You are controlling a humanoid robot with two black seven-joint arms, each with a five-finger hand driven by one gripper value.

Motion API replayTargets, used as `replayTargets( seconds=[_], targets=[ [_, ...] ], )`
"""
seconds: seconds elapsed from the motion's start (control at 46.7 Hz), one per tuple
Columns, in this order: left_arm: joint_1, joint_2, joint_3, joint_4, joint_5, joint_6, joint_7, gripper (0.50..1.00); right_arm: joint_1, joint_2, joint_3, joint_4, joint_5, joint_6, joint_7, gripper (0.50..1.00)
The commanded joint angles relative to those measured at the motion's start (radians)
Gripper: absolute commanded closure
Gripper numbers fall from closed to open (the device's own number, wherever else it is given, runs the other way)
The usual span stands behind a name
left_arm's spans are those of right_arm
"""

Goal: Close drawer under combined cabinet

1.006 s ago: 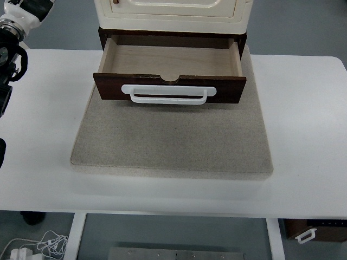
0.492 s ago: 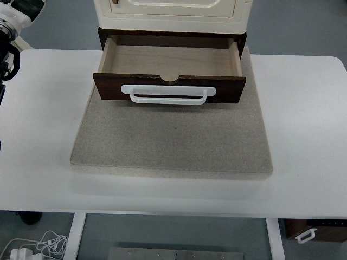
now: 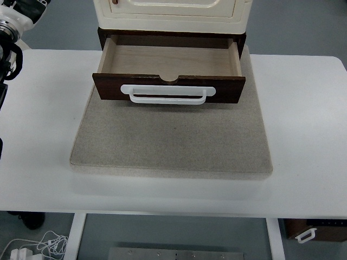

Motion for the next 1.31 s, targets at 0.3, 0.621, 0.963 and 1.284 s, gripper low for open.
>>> replayTargets(
  seconds=[0.3,0.621,0.963,1.284],
  targets=[
    [0.011,-0.004,0.078,-0.013,0.002,-0.024,0.001,0.504,0.0,0.0,0.0,0.0,0.0,0.0,0.0,0.548],
    [0.005,-0.01,0.082,-0.013,0.002,-0.027,0.003,0.504,0.0,0.0,0.0,0.0,0.0,0.0,0.0,0.548],
    [-0.052,0.007,0.082,-0.012,0.048,-0.03,0.003,0.504,0.0,0.0,0.0,0.0,0.0,0.0,0.0,0.548],
    [-0.122,0.082,0.082,-0.023,0.081,-0.045,-0.002,0.504,0.001,0.0,0.0,0.0,0.0,0.0,0.0,0.548]
  ],
)
